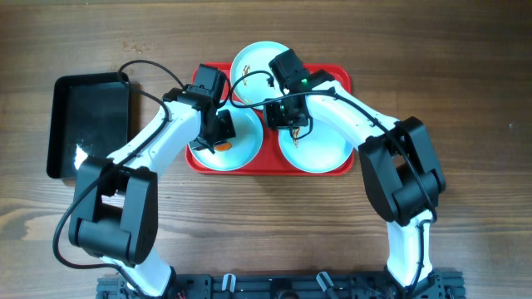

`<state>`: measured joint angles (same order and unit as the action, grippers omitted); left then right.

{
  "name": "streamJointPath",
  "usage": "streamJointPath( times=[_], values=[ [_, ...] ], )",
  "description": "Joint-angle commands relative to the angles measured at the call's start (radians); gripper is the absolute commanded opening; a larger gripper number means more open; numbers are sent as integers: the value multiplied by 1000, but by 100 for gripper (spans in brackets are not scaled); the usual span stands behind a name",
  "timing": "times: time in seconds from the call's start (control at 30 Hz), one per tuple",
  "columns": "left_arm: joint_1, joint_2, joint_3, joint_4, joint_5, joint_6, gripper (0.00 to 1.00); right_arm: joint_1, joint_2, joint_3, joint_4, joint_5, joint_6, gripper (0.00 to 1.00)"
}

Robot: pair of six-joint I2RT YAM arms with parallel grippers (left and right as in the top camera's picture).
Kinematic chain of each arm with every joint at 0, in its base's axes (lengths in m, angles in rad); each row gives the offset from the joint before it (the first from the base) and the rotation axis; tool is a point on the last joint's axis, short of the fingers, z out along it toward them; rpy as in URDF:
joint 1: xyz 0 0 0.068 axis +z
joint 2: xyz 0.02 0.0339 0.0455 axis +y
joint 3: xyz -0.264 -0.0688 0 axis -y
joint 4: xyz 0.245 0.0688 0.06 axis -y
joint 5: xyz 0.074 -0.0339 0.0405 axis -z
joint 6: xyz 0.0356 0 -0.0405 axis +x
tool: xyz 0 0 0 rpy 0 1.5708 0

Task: Clean dirty plates on tray and stack at the side
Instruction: 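Hold the plate with the right gripper while wiping it with the sponge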

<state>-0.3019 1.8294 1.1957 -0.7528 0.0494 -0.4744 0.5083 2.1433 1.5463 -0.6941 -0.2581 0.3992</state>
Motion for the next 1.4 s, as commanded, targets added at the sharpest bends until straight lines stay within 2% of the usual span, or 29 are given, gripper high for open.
streamJointPath(
  times=[0.0, 0.33, 0.67, 0.93, 1.1, 1.27, 1.37],
  values=[
    [-1, 5, -1, 5, -6, -9, 4, 5, 18, 4, 22, -114, -61, 25],
    [-1, 5, -1, 5, -6, -9, 4, 5, 0, 6, 47, -296, -92, 31],
    [-1, 5, -1, 5, 6, -13, 4, 18, 15, -17, 28, -77, -81, 32],
    [-1, 5, -1, 7, 5, -13, 4, 19, 21, -17, 31, -70, -81, 34],
    [-1, 5, -1, 5, 5, -13, 4, 43, 52, -17, 60, -70, -74, 29],
    [-1, 5, -1, 3, 6, -13, 4, 44, 53, -17, 69, -61, -29, 13],
    [-1, 5, -1, 3, 6, -13, 4, 44, 59, -17, 54, -31, -29, 13]
  ],
)
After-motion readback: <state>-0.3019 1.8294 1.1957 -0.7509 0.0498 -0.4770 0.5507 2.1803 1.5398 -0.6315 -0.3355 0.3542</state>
